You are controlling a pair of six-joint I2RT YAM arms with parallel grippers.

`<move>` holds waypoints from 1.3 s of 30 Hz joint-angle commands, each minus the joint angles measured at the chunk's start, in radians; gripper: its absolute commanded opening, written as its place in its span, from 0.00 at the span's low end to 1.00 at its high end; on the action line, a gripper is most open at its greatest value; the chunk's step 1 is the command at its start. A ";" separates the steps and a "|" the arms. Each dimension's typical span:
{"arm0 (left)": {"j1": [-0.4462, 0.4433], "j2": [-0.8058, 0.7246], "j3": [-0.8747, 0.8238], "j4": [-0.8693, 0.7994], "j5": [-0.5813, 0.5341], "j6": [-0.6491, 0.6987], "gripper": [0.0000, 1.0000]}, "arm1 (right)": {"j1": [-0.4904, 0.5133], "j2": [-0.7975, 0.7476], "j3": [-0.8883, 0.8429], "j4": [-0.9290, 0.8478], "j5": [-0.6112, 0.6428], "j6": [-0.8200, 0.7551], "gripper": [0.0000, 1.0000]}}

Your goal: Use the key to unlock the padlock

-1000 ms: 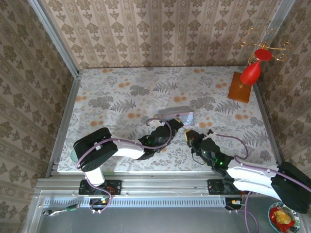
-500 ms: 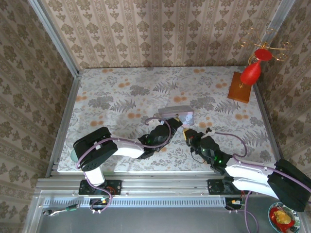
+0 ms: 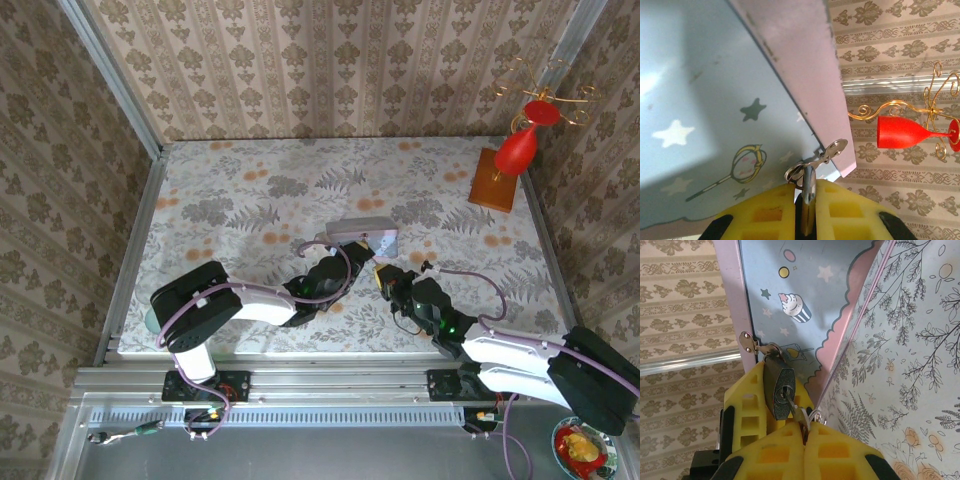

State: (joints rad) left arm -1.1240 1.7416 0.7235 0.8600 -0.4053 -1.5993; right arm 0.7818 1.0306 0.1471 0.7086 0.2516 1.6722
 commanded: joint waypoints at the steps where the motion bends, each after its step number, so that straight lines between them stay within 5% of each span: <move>1: -0.049 0.002 0.036 0.041 0.156 -0.030 0.00 | -0.009 0.020 0.044 0.042 -0.059 -0.030 0.00; 21: -0.059 0.004 0.025 0.033 0.209 -0.017 0.00 | -0.114 0.033 0.051 0.028 -0.210 -0.060 0.00; 39: -0.071 0.035 0.047 0.060 0.227 -0.026 0.00 | -0.069 0.136 0.075 0.167 -0.212 -0.038 0.00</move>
State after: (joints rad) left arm -1.1240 1.7710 0.7235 0.8146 -0.4046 -1.6058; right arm 0.6880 1.1393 0.1692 0.7174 0.0971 1.6299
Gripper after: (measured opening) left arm 0.132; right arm 0.066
